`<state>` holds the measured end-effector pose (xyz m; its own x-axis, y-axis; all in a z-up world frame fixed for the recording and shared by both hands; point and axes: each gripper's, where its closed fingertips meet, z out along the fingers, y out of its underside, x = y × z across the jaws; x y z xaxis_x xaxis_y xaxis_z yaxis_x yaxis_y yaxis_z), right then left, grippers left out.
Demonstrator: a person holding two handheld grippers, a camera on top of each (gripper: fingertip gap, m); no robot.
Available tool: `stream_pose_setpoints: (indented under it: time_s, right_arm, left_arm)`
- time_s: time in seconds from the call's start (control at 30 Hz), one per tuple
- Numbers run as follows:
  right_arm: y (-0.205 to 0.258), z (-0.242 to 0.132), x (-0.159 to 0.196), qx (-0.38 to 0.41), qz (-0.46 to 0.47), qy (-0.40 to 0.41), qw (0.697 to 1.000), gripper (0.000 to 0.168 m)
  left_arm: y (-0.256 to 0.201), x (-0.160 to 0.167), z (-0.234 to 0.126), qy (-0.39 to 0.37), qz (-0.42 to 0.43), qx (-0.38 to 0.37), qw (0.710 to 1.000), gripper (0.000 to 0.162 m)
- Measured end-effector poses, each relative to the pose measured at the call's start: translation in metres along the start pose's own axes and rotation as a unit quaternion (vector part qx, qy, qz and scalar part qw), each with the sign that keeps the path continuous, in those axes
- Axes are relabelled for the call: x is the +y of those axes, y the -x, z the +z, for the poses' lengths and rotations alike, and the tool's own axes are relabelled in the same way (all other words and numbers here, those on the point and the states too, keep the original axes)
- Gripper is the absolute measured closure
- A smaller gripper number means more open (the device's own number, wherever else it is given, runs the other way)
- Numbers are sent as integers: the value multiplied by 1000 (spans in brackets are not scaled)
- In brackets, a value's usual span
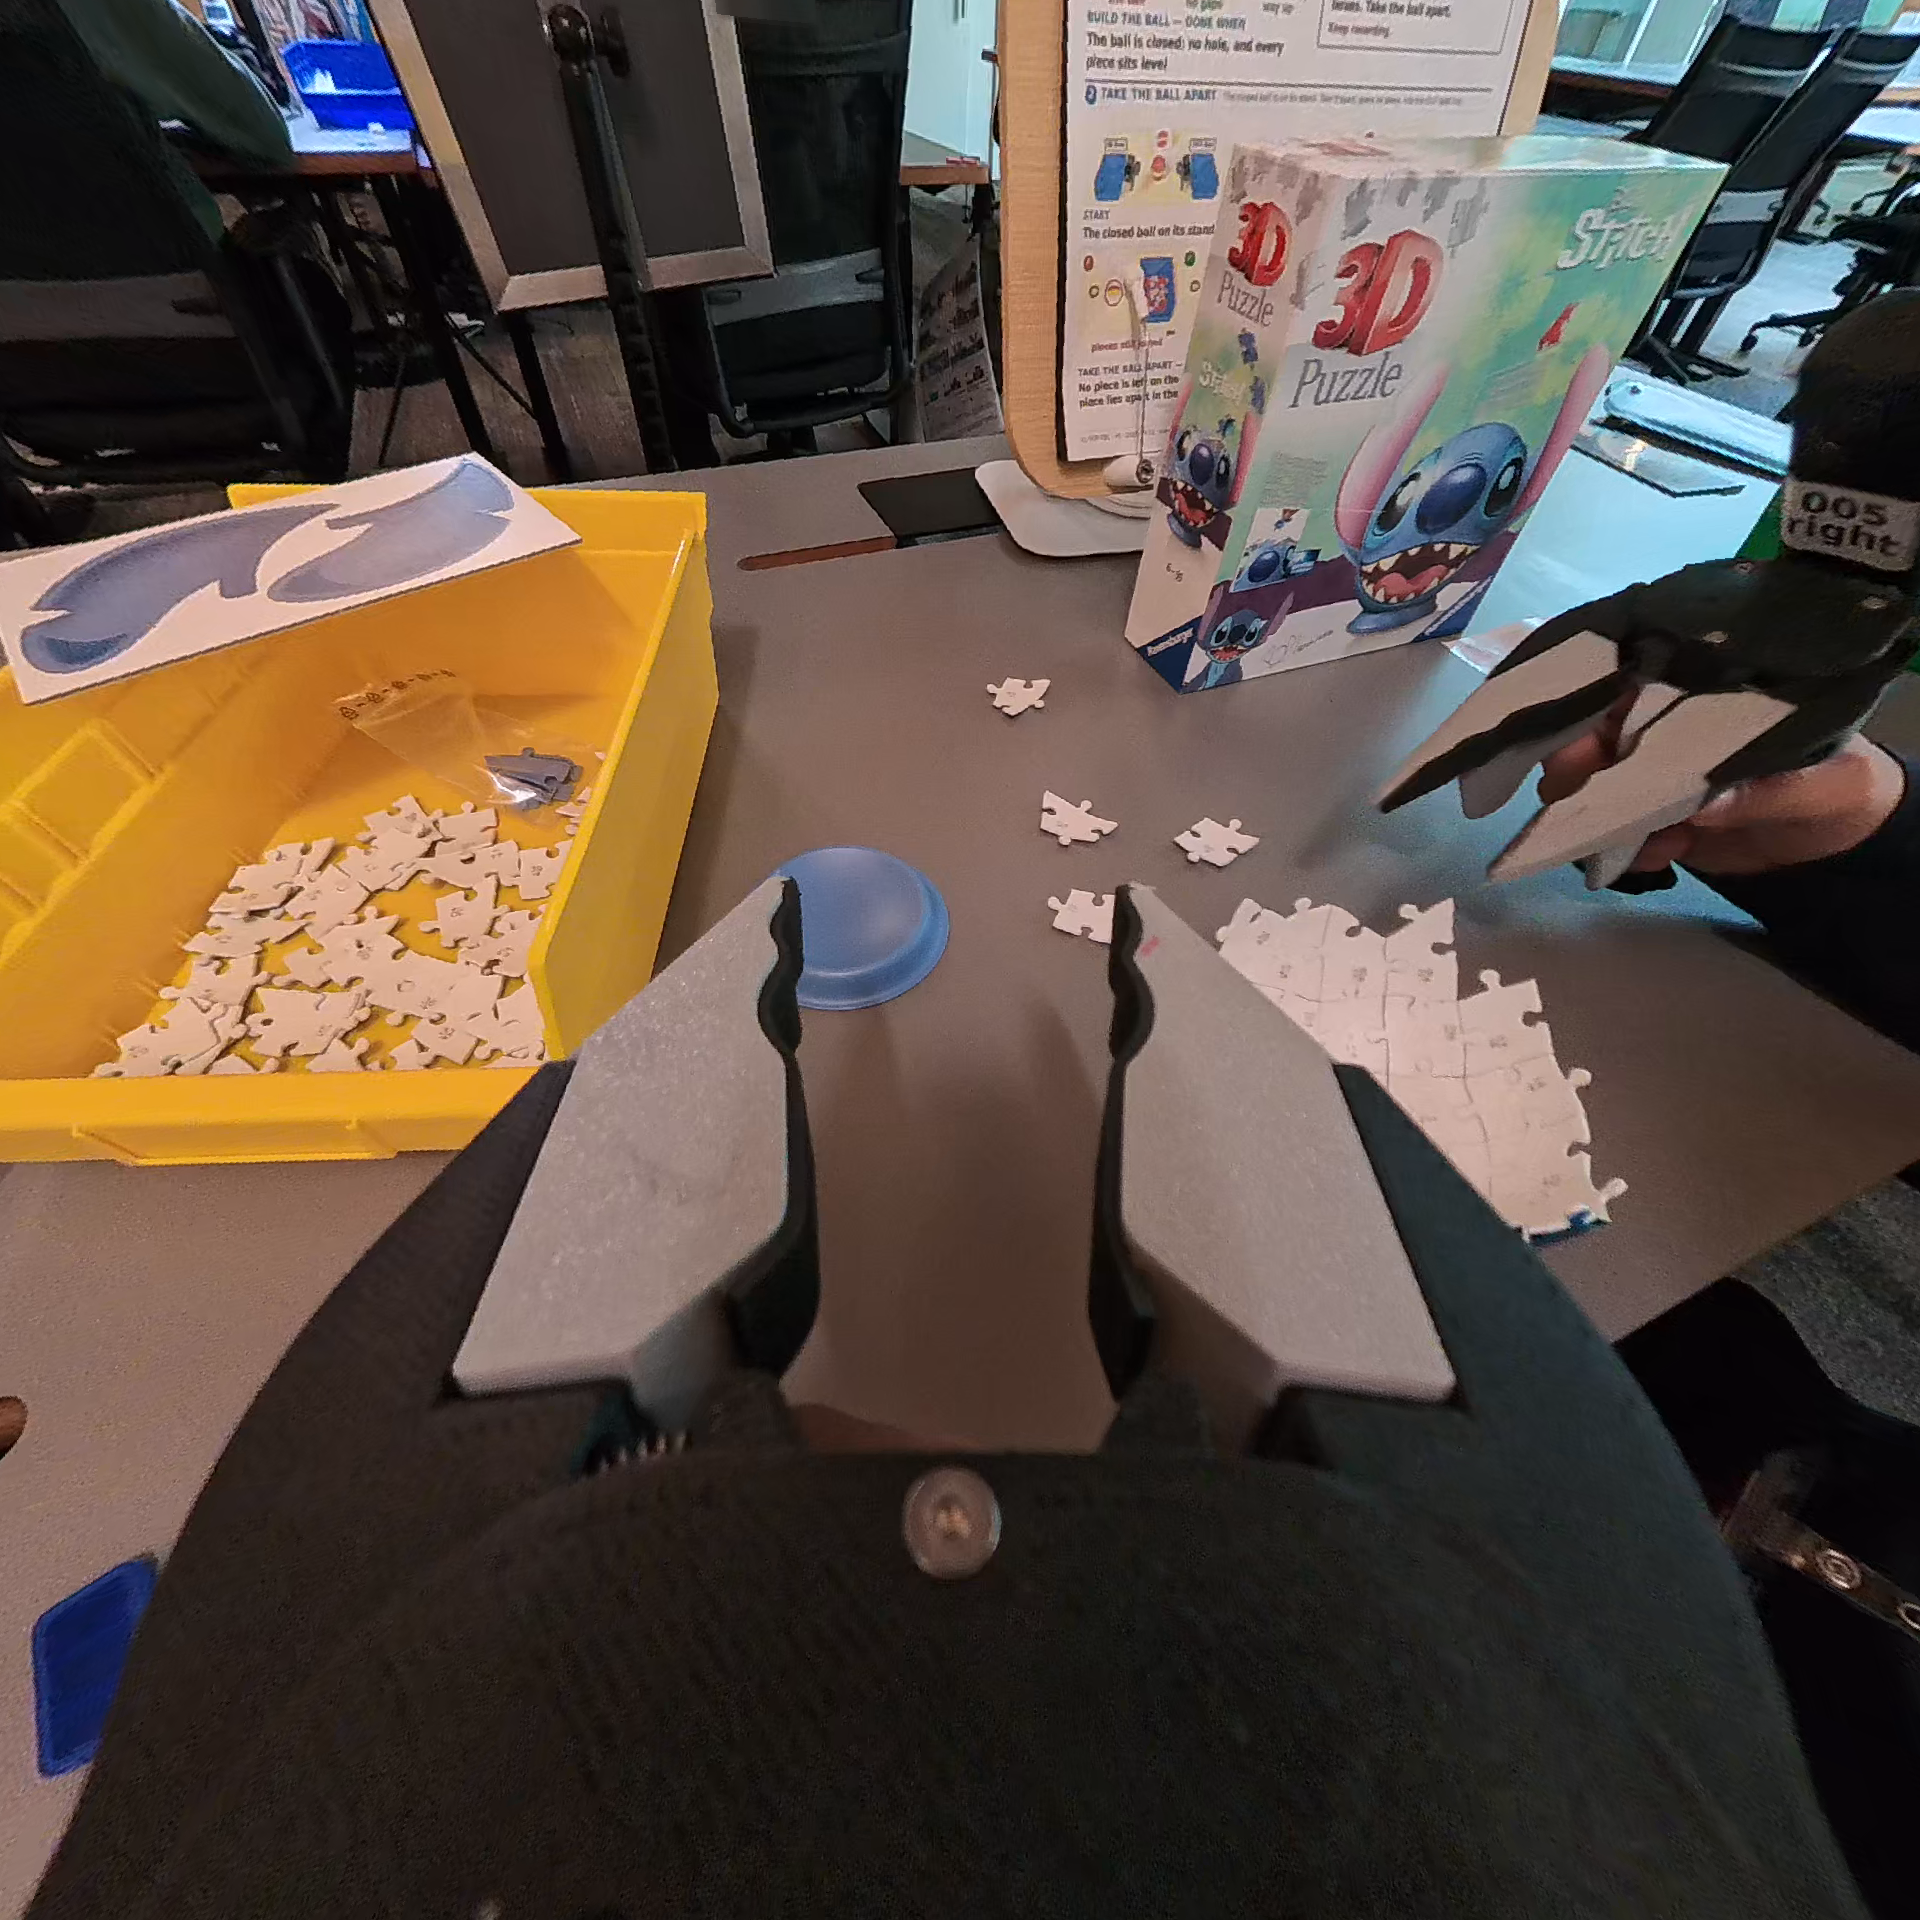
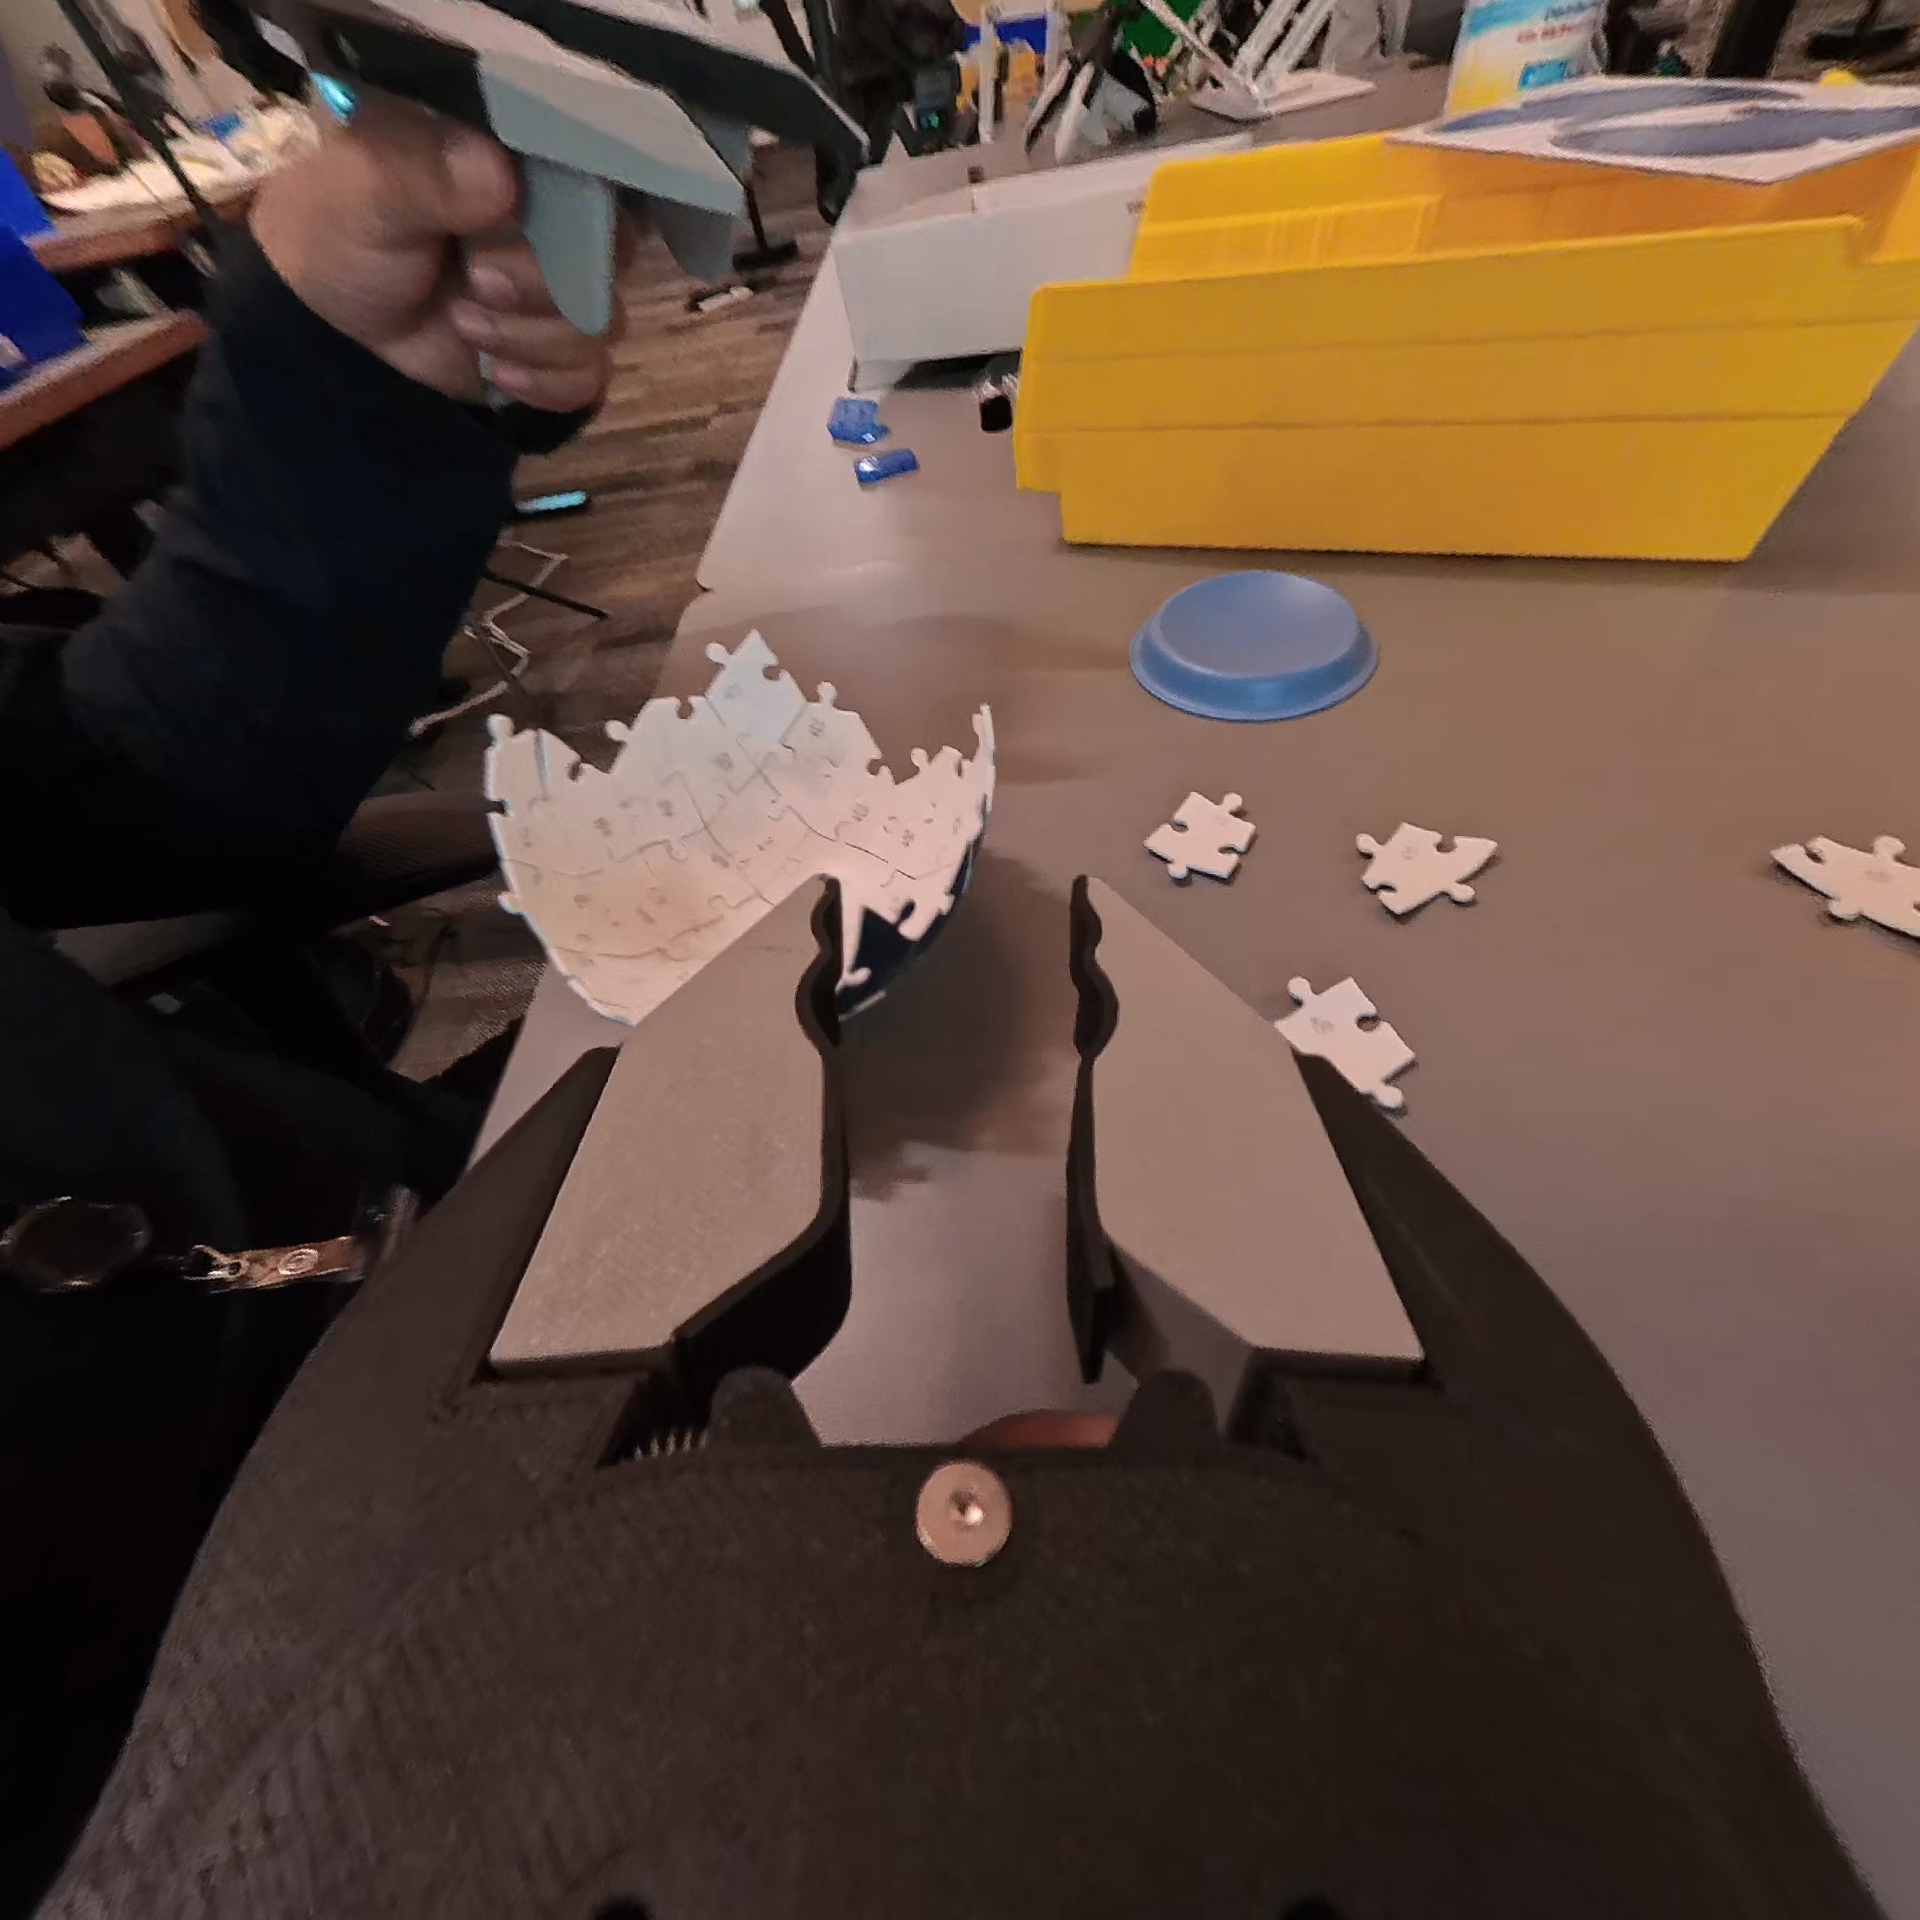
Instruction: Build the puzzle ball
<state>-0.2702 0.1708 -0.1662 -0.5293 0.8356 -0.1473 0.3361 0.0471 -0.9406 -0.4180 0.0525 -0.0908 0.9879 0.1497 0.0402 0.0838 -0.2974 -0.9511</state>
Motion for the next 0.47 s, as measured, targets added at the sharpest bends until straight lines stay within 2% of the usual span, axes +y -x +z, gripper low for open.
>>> stream_pose_setpoints:
  time_s: [0.1,0.47]
  right_arm:
    - [10,1,-3,-25,-8,-7,1000,126]
    - [14,12,10,-25,-22,24,999,126]
  left_arm:
    - [0,1,0,2,1,0,1000,104]
    - [0,0,-1,2,4,-3,1000,104]
